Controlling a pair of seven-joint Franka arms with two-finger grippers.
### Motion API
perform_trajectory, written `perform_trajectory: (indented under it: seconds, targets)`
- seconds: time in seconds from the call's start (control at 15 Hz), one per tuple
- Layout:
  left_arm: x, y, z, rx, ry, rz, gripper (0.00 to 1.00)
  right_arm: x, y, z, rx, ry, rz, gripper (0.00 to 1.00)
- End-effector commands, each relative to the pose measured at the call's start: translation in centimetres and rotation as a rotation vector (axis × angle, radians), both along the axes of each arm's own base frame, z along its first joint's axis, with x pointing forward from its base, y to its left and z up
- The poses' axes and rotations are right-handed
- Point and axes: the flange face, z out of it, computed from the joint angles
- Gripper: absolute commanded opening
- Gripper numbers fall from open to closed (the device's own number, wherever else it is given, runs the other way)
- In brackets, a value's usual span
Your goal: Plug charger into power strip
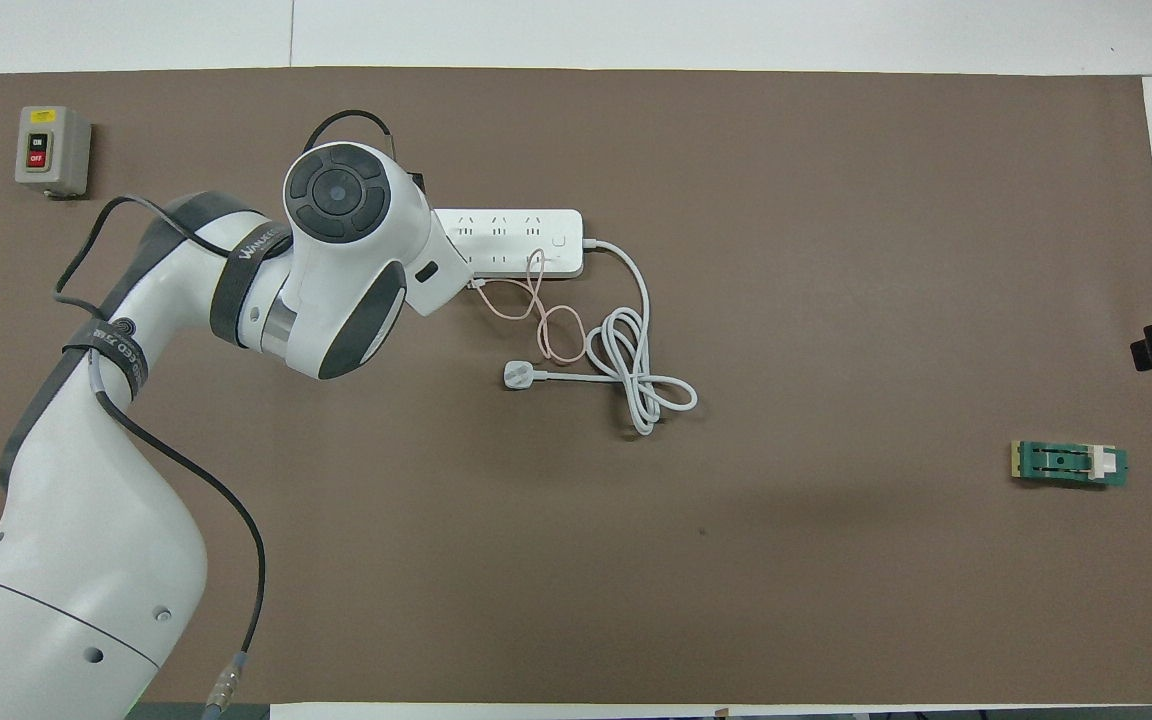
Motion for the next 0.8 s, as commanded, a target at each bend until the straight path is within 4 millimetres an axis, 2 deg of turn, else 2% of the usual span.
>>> perform_trajectory:
  seconds: [0.0,0.27,0.74]
  targets:
    - [0.7,-0.1,0.0,0.004,-0.033,0.006,0.00,-0.1,-0.1,0.2,0.022,-0.002,-0.008,1.00]
    - [1.0,0.9,-0.6,-0.026,-0.009,0.064,0.00,-0.1,-0.1,0.2,0.021,-0.004,-0.007,1.00]
    - [0.1,1.1,-2.1,-0.031,0.022,0.141,0.00,-0.1,-0.1,0.2,0.021,-0.004,-0.007,1.00]
